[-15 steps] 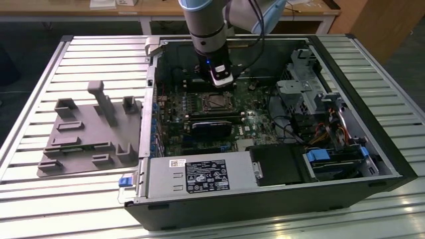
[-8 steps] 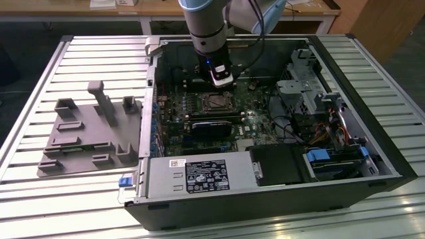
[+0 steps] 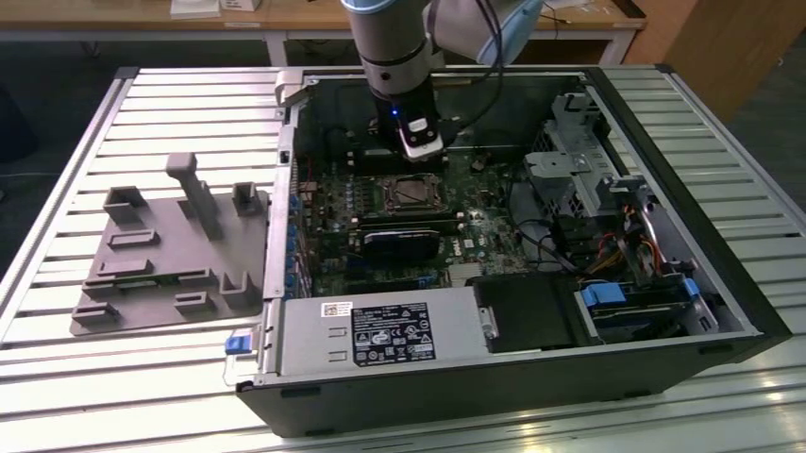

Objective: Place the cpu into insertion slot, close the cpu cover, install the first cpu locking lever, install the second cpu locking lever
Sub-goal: 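Install the first cpu locking lever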

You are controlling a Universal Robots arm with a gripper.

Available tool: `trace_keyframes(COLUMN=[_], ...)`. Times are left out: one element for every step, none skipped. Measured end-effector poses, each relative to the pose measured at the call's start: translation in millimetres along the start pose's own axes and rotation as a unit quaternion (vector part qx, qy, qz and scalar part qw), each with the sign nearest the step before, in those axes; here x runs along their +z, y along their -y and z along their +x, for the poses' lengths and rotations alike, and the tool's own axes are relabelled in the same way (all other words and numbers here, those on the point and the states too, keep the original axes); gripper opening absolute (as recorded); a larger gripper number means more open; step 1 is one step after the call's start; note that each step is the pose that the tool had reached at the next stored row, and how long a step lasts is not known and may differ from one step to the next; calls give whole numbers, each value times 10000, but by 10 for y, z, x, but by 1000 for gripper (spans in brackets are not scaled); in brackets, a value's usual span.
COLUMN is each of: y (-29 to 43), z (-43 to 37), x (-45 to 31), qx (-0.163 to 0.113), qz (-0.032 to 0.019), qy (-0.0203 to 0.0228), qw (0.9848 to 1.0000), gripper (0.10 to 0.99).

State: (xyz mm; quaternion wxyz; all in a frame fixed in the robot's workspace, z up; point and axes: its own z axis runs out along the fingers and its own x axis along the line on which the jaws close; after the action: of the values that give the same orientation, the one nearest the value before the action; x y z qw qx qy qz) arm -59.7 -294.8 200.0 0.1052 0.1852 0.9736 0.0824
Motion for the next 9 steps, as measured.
trace_keyframes(y=[-3, -6, -9, -11, -13, -16, -18, -19, -21], z=[-3, -6, -8, -10, -12, -14, -15, -17, -19], x=[-15, -32, -43, -53, -65, -75, -85, -93, -99], qx=[0, -1, -2, -4, -7, -9, -12, -15, -16], qz=[1, 2, 6, 15, 27, 38, 49, 58, 65], qy=[0, 0, 2, 6, 10, 14, 18, 22, 24], qw=[10000, 10000, 10000, 10000, 10000, 10000, 10000, 10000, 10000], gripper=[102, 102, 102, 102, 102, 102, 102, 102, 102])
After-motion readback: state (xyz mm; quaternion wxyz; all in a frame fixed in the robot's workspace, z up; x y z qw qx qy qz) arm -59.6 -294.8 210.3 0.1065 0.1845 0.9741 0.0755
